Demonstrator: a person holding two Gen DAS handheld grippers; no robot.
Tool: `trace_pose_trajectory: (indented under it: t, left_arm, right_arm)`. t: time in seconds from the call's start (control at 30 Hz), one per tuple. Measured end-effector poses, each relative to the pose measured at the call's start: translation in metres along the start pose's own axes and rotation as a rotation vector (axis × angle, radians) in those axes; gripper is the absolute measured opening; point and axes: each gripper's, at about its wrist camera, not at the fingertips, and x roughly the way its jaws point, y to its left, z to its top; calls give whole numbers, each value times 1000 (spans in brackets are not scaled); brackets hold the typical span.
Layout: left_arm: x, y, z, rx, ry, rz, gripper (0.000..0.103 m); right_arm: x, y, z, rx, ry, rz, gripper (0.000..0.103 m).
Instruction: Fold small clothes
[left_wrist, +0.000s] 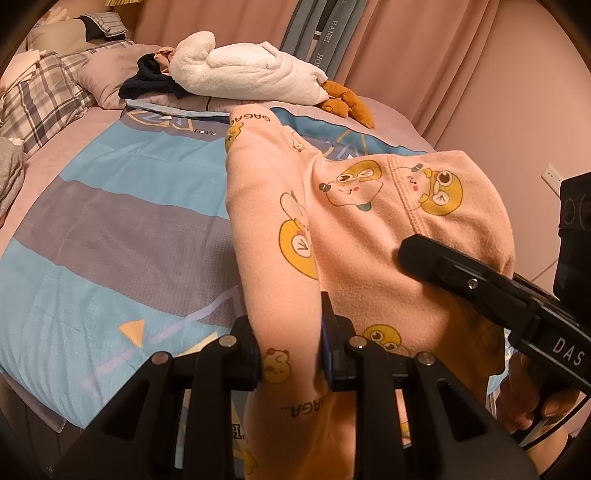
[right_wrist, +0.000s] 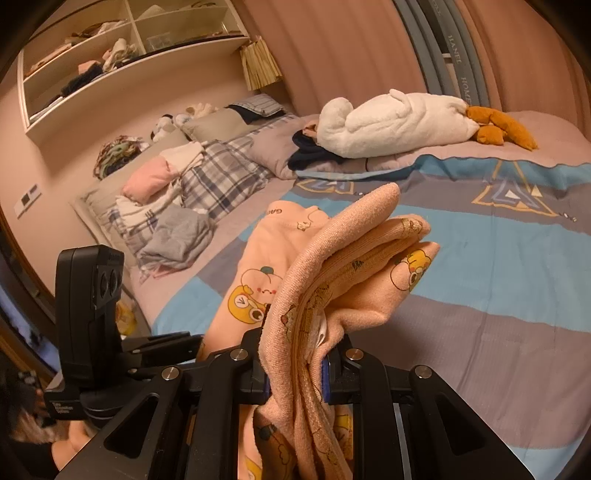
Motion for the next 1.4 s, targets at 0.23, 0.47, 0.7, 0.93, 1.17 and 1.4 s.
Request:
trace_pose_trajectory:
  t: [0.23,0.47,0.7,0.93,1.17,1.4]
  left_arm:
    - [2,10,5,-14,-6,-9,24]
    - [16,22,12,-26,13,-13,24]
    - [30,30,23,-37,27,-9,24]
    - [42,35,34,-35,45,6,24]
    - [55,36,46,-25,53,-2,24]
    - [72,36,58,-15,70,-20,24]
  right_arm:
    - [6,6,5,-14,6,-4,21]
    - [17,4,10,-9,25,-10,21]
    - [34,-1,19,-6,40,-10,21]
    - [47,-11,24,5,46,2,21]
    - [54,-23,30,14,37,0,21]
    - [61,-32,36,16,34,-23,21]
